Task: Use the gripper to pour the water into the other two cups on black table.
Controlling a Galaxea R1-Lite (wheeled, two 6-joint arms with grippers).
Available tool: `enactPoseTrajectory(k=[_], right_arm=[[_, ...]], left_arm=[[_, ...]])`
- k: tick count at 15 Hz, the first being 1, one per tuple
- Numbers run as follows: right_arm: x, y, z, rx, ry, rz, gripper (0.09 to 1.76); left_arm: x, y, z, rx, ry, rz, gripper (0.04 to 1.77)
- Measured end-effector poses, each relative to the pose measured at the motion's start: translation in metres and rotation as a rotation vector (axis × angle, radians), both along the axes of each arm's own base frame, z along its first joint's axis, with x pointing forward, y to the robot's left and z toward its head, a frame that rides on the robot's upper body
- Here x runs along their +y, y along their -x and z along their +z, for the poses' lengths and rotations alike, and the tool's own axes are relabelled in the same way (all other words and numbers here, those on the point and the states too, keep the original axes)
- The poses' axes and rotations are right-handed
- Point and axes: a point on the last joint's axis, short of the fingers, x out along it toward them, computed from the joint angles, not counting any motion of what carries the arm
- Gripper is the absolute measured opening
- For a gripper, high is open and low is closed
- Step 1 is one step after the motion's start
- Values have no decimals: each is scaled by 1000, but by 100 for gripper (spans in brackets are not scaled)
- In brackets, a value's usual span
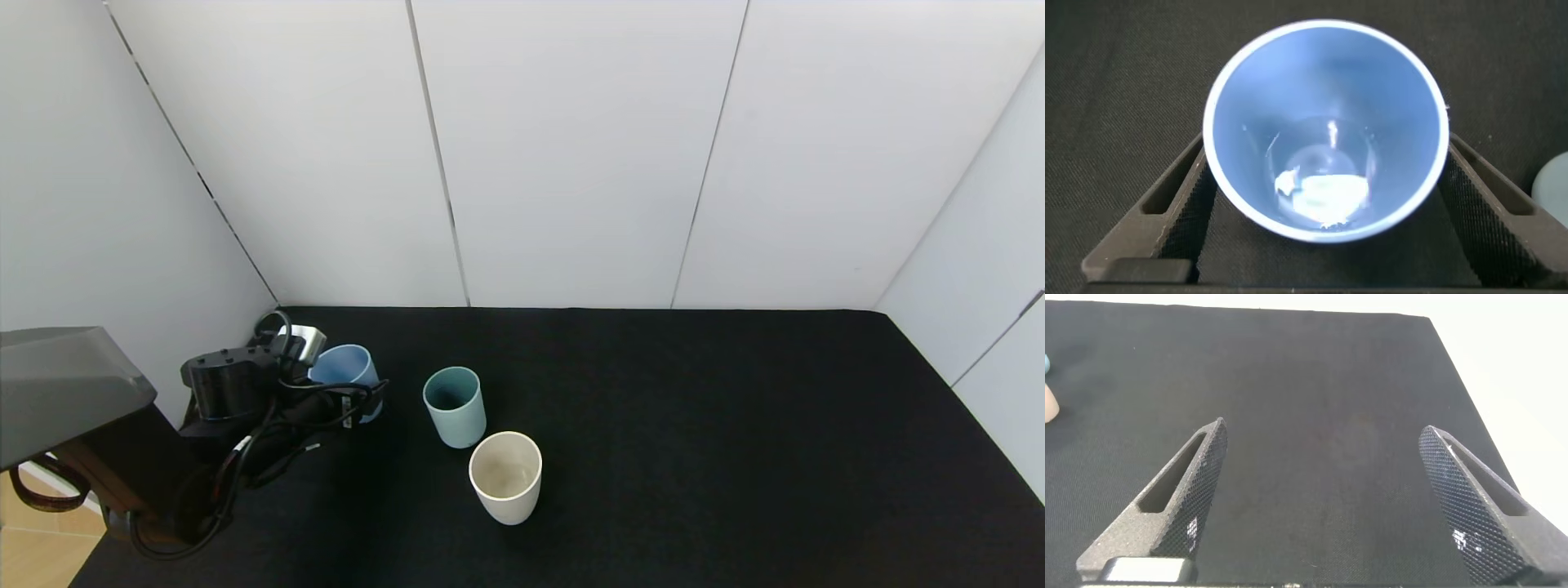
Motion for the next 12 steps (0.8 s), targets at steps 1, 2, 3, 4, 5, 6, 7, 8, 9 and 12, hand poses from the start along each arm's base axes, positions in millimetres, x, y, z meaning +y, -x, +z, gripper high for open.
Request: enactPoseTrajectory(k=[1, 2, 3, 4, 5, 6, 7, 8, 9, 12], right_arm=[[0, 0, 0, 0, 0, 0, 171], [0, 0, 0, 0, 0, 0, 171], [0, 0, 0, 0, 0, 0, 171], [0, 0, 0, 0, 0, 0, 171], [0, 0, 0, 0, 0, -1, 171], [0, 0, 0, 0, 0, 0, 171], [0, 0, 0, 0, 0, 0, 171], [0, 0, 0, 0, 0, -1, 171], [0, 0, 0, 0, 0, 0, 171], [0, 0, 0, 0, 0, 0, 171]], left_arm=[[0, 0, 0, -1, 1, 1, 149], [0, 0, 0, 0, 2, 2, 135], [0, 0, 0, 0, 2, 2, 129], [0, 0, 0, 0, 2, 2, 126], [0, 0, 0, 1, 3, 3, 125], [0, 1, 1, 0, 2, 2, 125], [0, 2, 1, 0, 2, 2, 124], [0, 2, 3, 1, 0, 3, 124], [0, 3, 5, 2, -1, 3, 124], [0, 6, 18, 21, -2, -1, 124]])
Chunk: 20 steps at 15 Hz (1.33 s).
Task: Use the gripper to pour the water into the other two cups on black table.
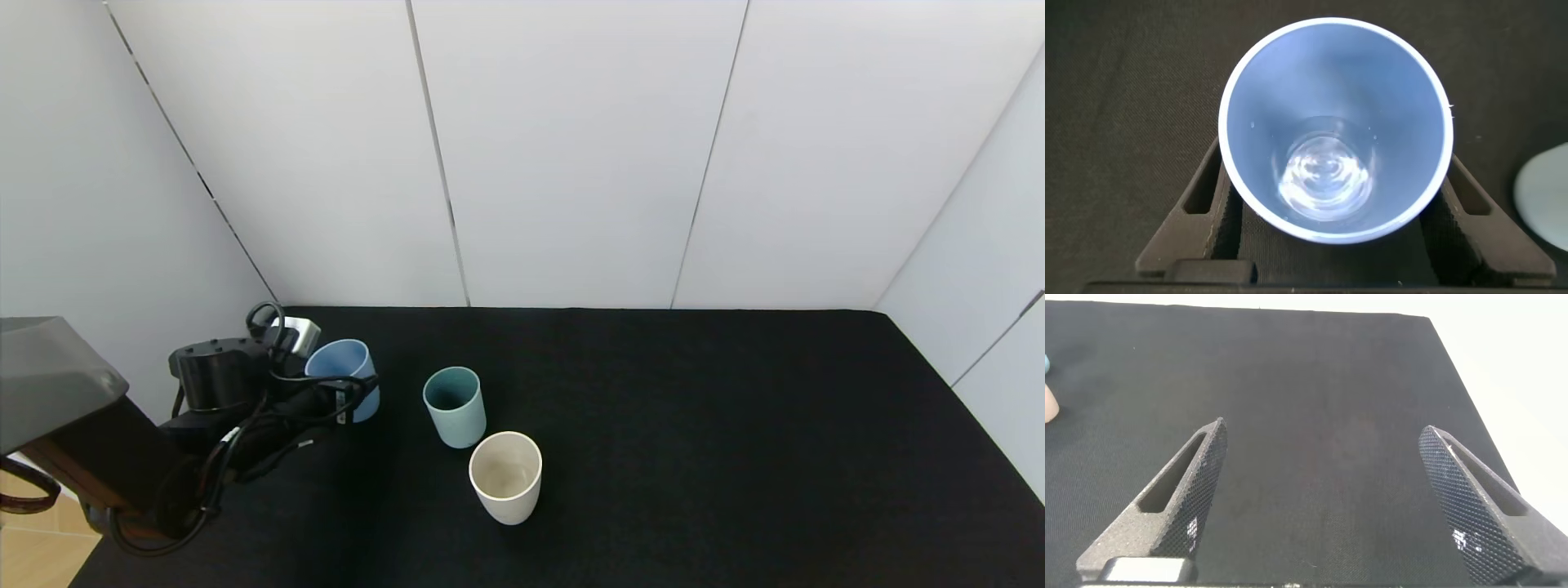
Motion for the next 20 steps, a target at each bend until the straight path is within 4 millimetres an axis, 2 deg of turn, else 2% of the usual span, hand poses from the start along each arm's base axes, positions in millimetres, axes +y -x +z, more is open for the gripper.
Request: enactPoseTrajectory(k=[5, 10, 14, 20], right_arm=[[0, 0, 0, 0, 0, 0, 171], [0, 0, 0, 0, 0, 0, 171], [0, 0, 0, 0, 0, 0, 171], [0, 0, 0, 0, 0, 1, 171]], left_arm=[[0, 1, 40, 32, -27, -20, 123], [-3, 1, 85, 5, -189, -79, 123], [-14, 6, 110, 22, -313, -158, 123], [-39, 14, 137, 81, -412, -272, 123]])
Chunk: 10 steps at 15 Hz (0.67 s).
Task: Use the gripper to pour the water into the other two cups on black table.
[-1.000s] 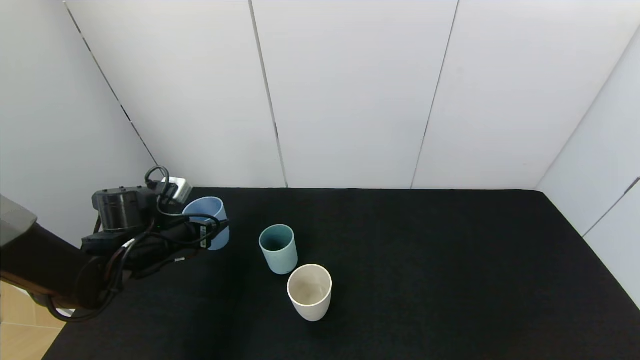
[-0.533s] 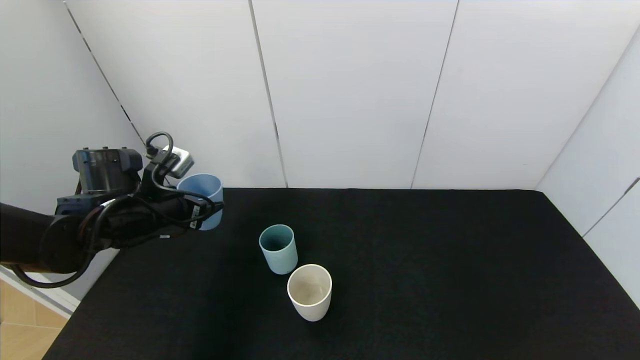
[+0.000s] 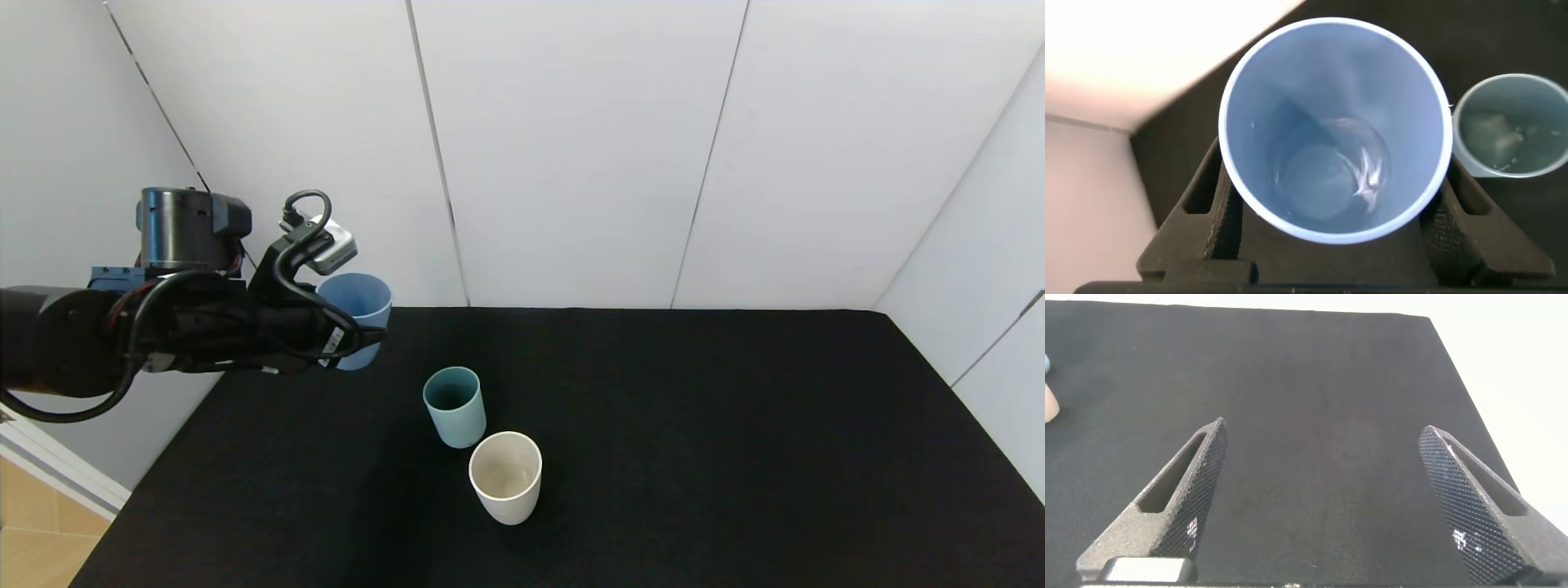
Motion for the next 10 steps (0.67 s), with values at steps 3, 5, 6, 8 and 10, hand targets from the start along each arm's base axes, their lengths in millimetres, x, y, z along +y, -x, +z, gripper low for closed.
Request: enactPoseTrajectory(k=[3, 5, 6, 8, 10], right_arm=[[0, 0, 0, 0, 0, -1, 171], [0, 0, 0, 0, 0, 0, 171], [0, 0, 0, 0, 0, -1, 171], [0, 0, 0, 0, 0, -1, 171], [0, 0, 0, 0, 0, -1, 171]], left_arm=[[-7, -1, 7, 13, -96, -16, 123], [-12, -3, 8, 18, -170, -27, 123], [-15, -4, 7, 19, -209, -31, 123], [-21, -6, 4, 20, -281, -35, 123], [-30, -5, 0, 28, -329, -48, 123]])
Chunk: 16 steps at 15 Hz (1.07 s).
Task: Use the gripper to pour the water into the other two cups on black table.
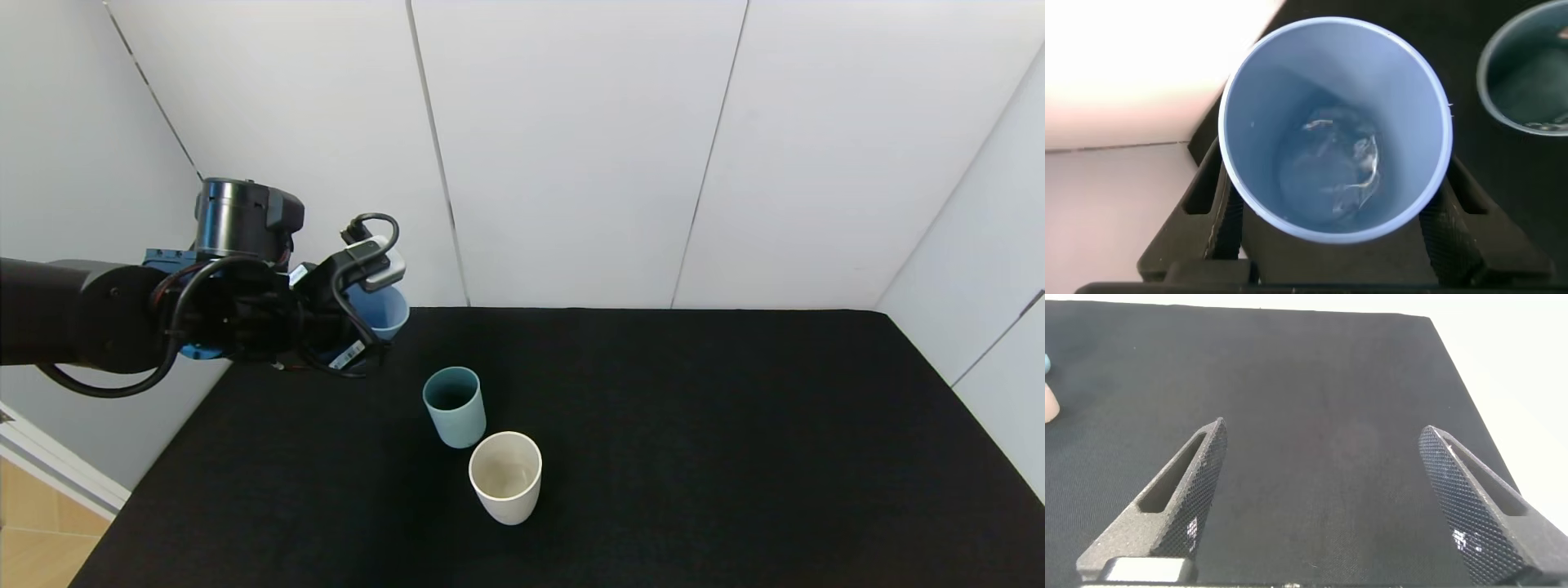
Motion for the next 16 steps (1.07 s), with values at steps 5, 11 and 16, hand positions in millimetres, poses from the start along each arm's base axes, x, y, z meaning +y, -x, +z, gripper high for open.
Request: enactPoseTrajectory(k=[5, 11, 16], right_arm=[[0, 0, 0, 0, 0, 0, 171], [0, 0, 0, 0, 0, 0, 171], [0, 0, 0, 0, 0, 0, 171]], left_arm=[[-15, 4, -8, 27, -120, -44, 123], [-24, 8, -8, 25, -206, -67, 123], [-28, 11, -10, 27, -259, -88, 123]])
